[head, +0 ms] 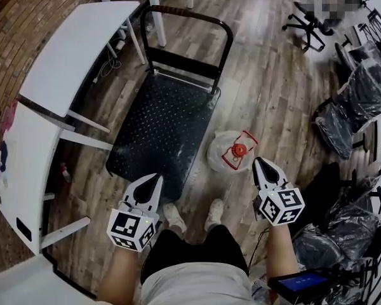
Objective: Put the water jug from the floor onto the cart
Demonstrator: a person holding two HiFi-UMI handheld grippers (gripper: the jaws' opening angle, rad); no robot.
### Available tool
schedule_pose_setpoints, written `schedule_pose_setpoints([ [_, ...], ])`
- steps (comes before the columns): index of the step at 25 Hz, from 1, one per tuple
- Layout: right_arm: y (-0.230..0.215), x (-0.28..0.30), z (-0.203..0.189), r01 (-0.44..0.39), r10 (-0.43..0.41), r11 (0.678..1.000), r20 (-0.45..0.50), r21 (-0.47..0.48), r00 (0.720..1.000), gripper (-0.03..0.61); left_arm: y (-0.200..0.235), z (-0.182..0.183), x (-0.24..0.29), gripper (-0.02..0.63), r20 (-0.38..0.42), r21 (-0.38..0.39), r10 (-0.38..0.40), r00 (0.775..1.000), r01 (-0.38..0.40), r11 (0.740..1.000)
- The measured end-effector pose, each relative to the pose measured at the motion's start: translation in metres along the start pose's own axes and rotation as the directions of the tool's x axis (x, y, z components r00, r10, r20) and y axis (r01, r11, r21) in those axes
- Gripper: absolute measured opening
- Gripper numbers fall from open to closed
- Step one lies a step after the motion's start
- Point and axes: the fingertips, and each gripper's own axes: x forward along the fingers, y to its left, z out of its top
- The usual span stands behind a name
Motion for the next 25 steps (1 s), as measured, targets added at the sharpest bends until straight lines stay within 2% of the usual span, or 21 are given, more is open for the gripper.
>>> schedule_pose_setpoints([
  [4,-0.029,0.028,-0.021,-0.028,0.028,1.0,-0.023,-0.012,0.999,0.003,0.001,-0.016,0.034,0.0,-0.028,0.003,0.047,0.999,-0.047,0.999],
  [10,-0.072,0.076,-0.071,-0.076,0.07,0.995,-0.101,-0.058,0.992,0.017,-0.009,-0.039,0.103,0.0,-0.032,-0.001,0.021,0.999,-0.022,1.0],
  [17,-0.114,0.123,-0.145,-0.071,0.057,0.995,-0.192,-0.071,0.98,0.162,-0.011,-0.086,0.169,0.0,-0.061,0.007,-0.007,0.998,0.008,1.0],
  [18,-0.118,0.129,-0.157,-0.073,0.058,0.995,-0.206,-0.07,0.977,0.199,-0.01,-0.092,0.175,0.0,-0.066,0.009,-0.006,0.998,0.006,1.0],
  [20,-0.125,0.142,-0.178,-0.077,0.057,0.994,-0.234,-0.078,0.97,0.265,-0.009,-0.104,0.185,0.0,-0.076,0.008,-0.004,0.997,0.004,1.0],
  [25,-0.136,0.175,-0.224,-0.077,0.035,0.988,-0.297,-0.131,0.954,0.352,-0.008,-0.126,0.194,0.0,-0.097,0.007,-0.004,0.995,0.004,1.0],
])
